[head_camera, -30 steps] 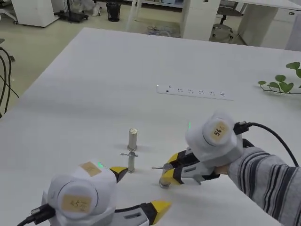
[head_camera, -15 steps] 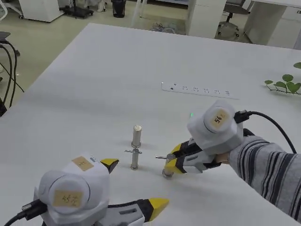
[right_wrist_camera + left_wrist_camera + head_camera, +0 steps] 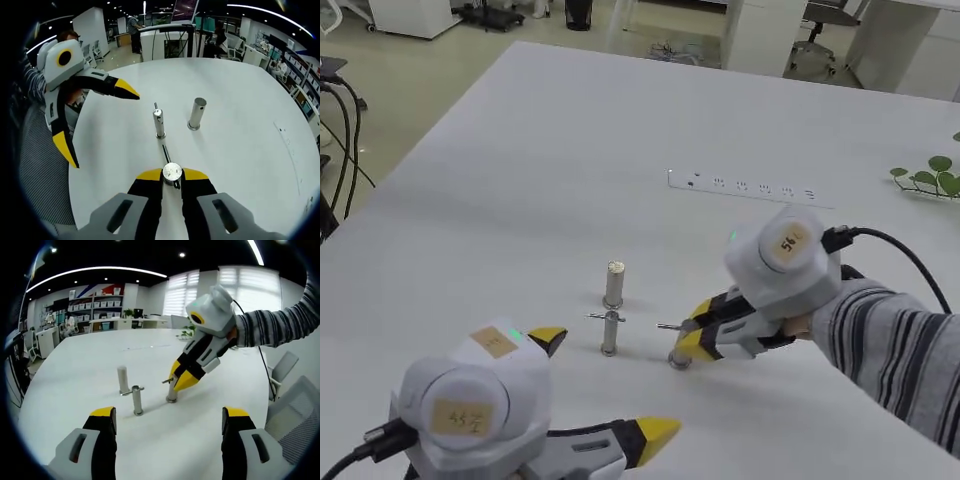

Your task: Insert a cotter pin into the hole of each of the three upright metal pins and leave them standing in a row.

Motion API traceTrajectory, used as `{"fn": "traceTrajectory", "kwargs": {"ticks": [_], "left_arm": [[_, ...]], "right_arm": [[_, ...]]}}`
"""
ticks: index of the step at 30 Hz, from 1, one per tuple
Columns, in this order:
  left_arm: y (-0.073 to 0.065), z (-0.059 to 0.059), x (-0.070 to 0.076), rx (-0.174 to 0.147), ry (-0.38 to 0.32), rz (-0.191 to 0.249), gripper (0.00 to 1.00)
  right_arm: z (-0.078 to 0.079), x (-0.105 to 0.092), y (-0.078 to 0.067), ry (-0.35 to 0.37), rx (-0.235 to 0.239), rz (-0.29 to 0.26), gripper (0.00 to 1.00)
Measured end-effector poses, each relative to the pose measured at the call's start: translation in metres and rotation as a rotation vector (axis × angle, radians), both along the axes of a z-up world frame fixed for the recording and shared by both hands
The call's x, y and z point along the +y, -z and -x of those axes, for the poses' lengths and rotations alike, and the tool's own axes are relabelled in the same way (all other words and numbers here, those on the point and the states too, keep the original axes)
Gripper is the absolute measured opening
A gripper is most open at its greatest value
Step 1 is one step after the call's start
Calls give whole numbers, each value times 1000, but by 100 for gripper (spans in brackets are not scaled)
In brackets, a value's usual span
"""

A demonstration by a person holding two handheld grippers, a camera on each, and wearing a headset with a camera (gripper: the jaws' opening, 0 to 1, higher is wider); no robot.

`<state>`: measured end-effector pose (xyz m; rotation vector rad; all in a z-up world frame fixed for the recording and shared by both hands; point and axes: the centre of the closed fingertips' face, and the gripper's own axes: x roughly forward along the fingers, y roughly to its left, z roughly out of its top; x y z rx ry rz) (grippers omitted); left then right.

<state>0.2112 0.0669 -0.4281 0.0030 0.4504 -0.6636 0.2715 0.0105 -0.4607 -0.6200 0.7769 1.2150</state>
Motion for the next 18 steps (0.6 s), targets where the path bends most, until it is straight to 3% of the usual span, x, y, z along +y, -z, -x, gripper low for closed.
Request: {"fn": "traceTrajectory", "kwargs": {"ticks": [18], "left_arm": [[4,0,0,13,2,-7,87]], "right_arm": [[-2,0,0,8,2,-11,9]]}}
